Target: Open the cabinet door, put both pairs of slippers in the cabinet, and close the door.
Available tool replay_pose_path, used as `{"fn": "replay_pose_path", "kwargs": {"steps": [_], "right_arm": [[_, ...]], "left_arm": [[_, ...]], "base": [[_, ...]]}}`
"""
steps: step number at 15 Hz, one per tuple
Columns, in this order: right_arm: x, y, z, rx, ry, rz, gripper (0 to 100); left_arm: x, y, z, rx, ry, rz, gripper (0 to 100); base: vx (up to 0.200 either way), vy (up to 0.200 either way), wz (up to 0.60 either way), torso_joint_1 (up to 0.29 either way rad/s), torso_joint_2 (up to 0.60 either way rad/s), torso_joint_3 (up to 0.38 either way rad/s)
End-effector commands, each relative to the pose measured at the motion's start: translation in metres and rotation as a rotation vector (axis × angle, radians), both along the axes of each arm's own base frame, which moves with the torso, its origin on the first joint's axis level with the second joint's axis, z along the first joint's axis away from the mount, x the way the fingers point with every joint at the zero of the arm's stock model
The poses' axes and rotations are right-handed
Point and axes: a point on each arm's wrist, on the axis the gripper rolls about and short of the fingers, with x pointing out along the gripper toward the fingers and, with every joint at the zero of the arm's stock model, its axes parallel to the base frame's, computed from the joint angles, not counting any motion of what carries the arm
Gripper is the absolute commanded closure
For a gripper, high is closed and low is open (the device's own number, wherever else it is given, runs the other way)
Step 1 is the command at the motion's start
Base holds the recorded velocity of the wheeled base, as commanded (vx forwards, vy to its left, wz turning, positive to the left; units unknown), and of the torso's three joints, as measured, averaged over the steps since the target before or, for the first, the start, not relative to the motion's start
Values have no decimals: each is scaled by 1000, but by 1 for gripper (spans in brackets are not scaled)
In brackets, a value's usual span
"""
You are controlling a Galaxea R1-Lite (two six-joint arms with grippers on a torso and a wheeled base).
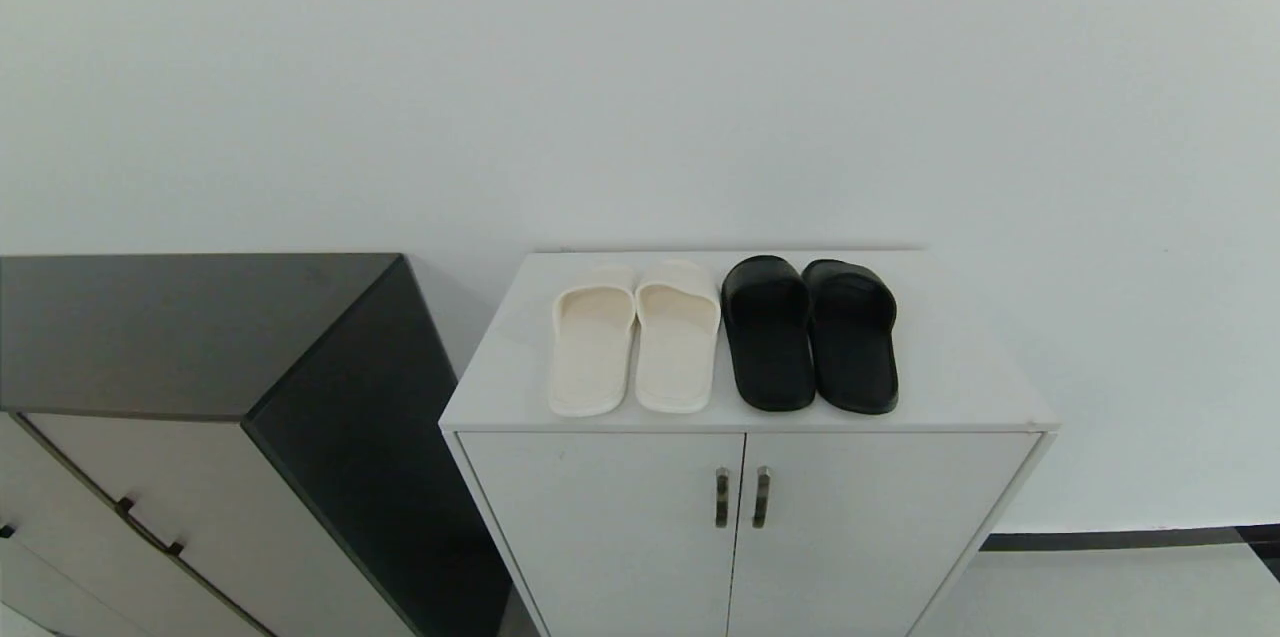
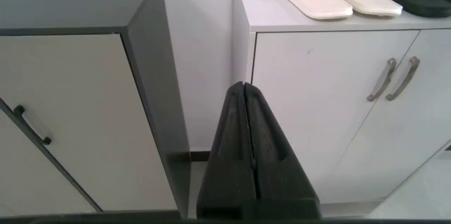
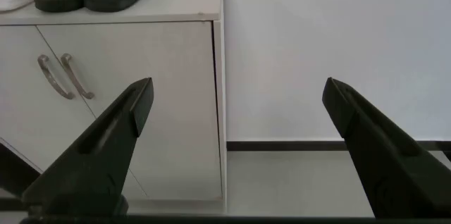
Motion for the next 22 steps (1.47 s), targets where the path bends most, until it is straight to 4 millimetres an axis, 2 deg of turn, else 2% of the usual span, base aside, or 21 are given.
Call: {"fn": "replay_pose_path", "kwargs": {"steps": [1,4,6,7,8,10,11,14,16,19,22], "right_arm": [[0,0,0,-7,0,0,0],[0,0,1,8,-4,-4,0],[-14,0,57,87,-201,52,0],[-15,1,91,166,-208,83,0],[-1,3,102,168,-90,195,0],[30,7,94,190,123,349,0],[54,9,94,204,231,384,0],[123,27,100,196,309,465,0],[147,50,102,188,322,481,0],[183,118,118,237,333,356,0],[224,160,124,228,323,284,0]], "left_arm": [[0,0,0,0,1,0,100],[0,0,0,0,1,0,100],[0,0,0,2,1,0,100],[0,0,0,3,1,0,100],[0,0,0,5,1,0,100],[0,0,0,5,1,0,100],[0,0,0,5,1,0,100],[0,0,0,6,1,0,100],[0,0,0,5,1,0,100],[0,0,0,6,1,0,100],[0,0,0,6,1,0,100]], "base": [[0,0,0,0,0,0],[0,0,0,0,0,0],[0,0,0,0,0,0],[0,0,0,0,0,0],[0,0,0,0,0,0],[0,0,0,0,0,0],[0,0,0,0,0,0],[0,0,0,0,0,0],[0,0,0,0,0,0],[0,0,0,0,0,0],[0,0,0,0,0,0]]}}
